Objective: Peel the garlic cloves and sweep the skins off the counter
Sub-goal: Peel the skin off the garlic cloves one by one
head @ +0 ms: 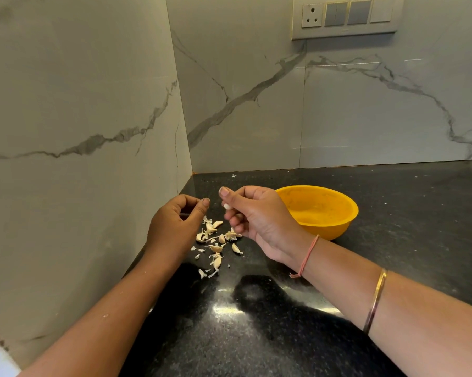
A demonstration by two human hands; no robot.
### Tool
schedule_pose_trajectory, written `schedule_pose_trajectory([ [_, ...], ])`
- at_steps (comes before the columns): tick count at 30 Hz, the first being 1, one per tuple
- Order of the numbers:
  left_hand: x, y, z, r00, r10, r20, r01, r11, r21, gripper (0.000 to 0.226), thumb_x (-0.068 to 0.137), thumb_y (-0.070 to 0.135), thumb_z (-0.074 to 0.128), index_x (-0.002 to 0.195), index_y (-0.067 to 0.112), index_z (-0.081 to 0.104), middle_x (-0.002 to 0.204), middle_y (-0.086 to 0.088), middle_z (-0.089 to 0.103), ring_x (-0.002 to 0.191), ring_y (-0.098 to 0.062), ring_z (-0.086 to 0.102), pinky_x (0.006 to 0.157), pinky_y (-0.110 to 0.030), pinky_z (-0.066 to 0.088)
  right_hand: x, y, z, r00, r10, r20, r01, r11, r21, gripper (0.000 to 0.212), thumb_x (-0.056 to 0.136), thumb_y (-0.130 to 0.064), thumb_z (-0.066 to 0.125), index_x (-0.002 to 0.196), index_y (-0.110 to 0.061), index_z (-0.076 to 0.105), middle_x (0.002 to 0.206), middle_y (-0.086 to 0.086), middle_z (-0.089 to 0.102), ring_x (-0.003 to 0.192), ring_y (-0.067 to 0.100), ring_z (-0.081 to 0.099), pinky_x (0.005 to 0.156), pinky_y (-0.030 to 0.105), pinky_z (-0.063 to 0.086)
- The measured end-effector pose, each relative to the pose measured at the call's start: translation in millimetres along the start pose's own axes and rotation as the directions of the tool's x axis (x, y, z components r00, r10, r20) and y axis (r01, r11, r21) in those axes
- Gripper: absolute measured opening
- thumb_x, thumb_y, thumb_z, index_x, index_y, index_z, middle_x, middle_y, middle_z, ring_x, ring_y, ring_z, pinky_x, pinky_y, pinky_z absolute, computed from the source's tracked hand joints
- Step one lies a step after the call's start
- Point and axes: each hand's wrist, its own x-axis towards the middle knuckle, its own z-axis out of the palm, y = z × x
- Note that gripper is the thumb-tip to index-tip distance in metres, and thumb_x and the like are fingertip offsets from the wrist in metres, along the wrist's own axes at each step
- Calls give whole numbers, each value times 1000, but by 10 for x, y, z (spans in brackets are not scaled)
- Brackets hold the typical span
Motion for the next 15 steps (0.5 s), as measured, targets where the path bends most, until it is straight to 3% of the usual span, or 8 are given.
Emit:
schedule_pose_trajectory([
  [3, 20, -23, -18, 1000, 3, -11, -3, 1000, 18, 24, 89, 10, 57, 80, 32, 60, 82, 7, 64, 73, -10, 59, 65, -26, 46, 7, 18, 1, 999, 5, 54, -10, 996, 90, 6, 87, 1, 59, 90, 4, 63, 73, 12, 64, 57, 12, 63, 57, 20, 56],
  [7, -10, 6, -31, 1000, -25, 6, 25, 997, 68, 38, 86, -2, 46, 64, 24, 64, 71, -9, 67, 57, -20, 49, 57, -29, 40, 22, 26, -15, 999, 13, 45, -16, 998, 55, 14, 86, 14, 54, 92, 7, 64, 86, 14, 67, 75, 16, 68, 77, 23, 57],
  [10, -15, 44, -13, 1000, -29, -3, 29, 999, 37, 30, 88, 6, 49, 68, 22, 64, 77, -10, 68, 72, -29, 59, 65, -38, 49, 14, -6, -9, 998, 7, 56, -9, 999, 46, 15, 84, 15, 54, 92, 7, 64, 88, 16, 68, 78, 17, 68, 78, 22, 56],
  [12, -18, 53, -6, 999, -32, 0, 32, 999, -3, 26, 89, 12, 51, 70, 23, 65, 77, -9, 68, 77, -28, 61, 66, -36, 47, 7, -45, -6, 997, -24, 72, 23, 1000, 12, 15, 83, 15, 56, 92, 7, 64, 88, 15, 67, 79, 18, 68, 79, 24, 56],
  [15, -18, 31, 2, 1000, -20, 18, 21, 1000, -8, 27, 91, 23, 53, 67, 23, 66, 79, -17, 67, 76, -31, 60, 65, -35, 46, -8, -120, 4, 988, -140, 59, 149, 970, -190, 8, 84, 7, 61, 89, 2, 65, 80, 12, 68, 67, 15, 69, 68, 23, 58],
])
